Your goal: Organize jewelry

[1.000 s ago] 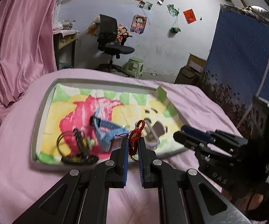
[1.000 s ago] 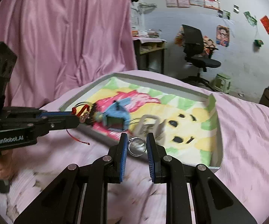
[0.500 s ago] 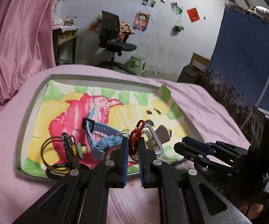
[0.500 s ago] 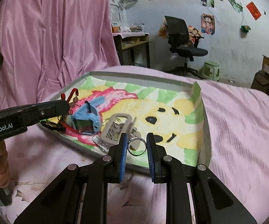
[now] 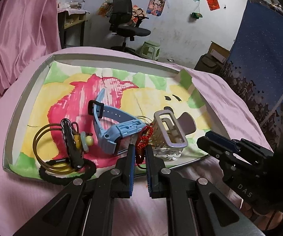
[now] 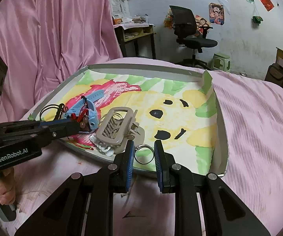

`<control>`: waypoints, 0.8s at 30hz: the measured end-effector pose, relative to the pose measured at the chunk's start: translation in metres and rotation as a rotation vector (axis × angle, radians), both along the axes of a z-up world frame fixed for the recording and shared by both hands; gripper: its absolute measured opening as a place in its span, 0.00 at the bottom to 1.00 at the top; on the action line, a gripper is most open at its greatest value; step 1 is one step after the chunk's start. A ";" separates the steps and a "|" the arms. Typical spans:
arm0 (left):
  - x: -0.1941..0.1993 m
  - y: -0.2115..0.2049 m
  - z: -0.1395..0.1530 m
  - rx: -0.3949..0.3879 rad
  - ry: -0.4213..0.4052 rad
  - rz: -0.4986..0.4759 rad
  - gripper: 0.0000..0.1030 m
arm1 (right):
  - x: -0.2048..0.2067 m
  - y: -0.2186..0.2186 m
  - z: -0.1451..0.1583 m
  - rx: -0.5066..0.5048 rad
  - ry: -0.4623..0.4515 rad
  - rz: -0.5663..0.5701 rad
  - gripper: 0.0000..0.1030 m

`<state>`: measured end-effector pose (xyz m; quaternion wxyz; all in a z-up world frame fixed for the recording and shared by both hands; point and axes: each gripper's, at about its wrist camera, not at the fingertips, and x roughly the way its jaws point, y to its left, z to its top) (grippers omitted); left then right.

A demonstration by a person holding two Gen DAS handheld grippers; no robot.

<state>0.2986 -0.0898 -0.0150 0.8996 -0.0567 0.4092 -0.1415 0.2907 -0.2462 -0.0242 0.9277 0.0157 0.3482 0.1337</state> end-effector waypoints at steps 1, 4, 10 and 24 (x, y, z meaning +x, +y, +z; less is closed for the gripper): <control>0.000 0.000 0.000 0.001 0.001 -0.001 0.10 | 0.000 0.000 0.000 0.001 0.000 -0.001 0.18; -0.002 0.000 0.001 0.009 0.000 -0.005 0.12 | 0.001 -0.001 -0.001 -0.001 0.007 -0.004 0.18; -0.005 0.001 0.003 0.007 -0.011 -0.006 0.24 | 0.002 0.000 -0.003 -0.007 0.018 -0.004 0.18; -0.032 0.023 0.024 -0.013 -0.128 0.078 0.77 | -0.008 0.000 0.004 0.011 -0.034 -0.034 0.49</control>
